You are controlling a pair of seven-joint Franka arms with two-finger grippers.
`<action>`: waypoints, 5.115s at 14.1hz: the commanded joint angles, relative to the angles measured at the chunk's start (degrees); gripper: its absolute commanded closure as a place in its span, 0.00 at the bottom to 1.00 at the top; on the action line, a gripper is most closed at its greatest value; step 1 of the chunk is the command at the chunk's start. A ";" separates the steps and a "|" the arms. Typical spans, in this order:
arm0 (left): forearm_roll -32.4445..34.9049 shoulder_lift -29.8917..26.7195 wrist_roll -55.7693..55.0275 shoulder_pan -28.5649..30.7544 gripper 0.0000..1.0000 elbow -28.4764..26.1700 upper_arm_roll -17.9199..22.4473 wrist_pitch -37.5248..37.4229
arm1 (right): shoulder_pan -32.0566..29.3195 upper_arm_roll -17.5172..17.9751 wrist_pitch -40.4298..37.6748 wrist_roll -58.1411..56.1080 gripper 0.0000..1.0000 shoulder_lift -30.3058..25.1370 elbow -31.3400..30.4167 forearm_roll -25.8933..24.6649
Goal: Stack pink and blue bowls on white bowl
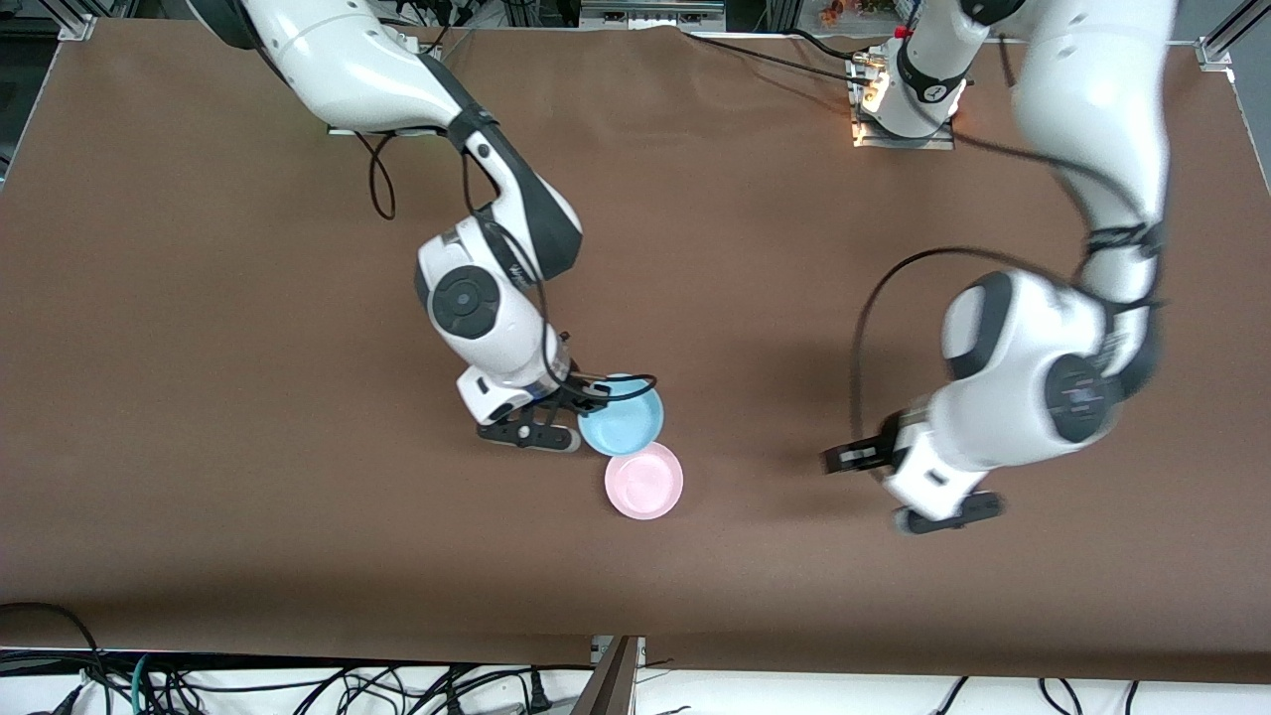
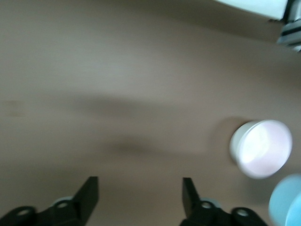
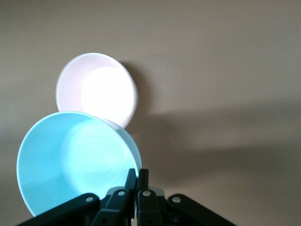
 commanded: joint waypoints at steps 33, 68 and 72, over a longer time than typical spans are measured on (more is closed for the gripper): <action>5.75 -22.57 21.81 9.85 0.00 -10.56 4.09 -21.85 | 0.21 -0.22 4.46 -3.36 0.00 15.39 16.07 -0.16; 6.10 -21.17 21.29 9.58 0.00 -7.66 4.09 -21.85 | -11.27 -12.89 -38.87 -38.92 0.00 -41.99 -21.54 -4.64; 6.01 -21.17 20.14 9.76 0.00 -7.66 4.09 -21.85 | -20.42 -5.25 -39.13 -39.40 0.00 -44.82 -23.22 -4.82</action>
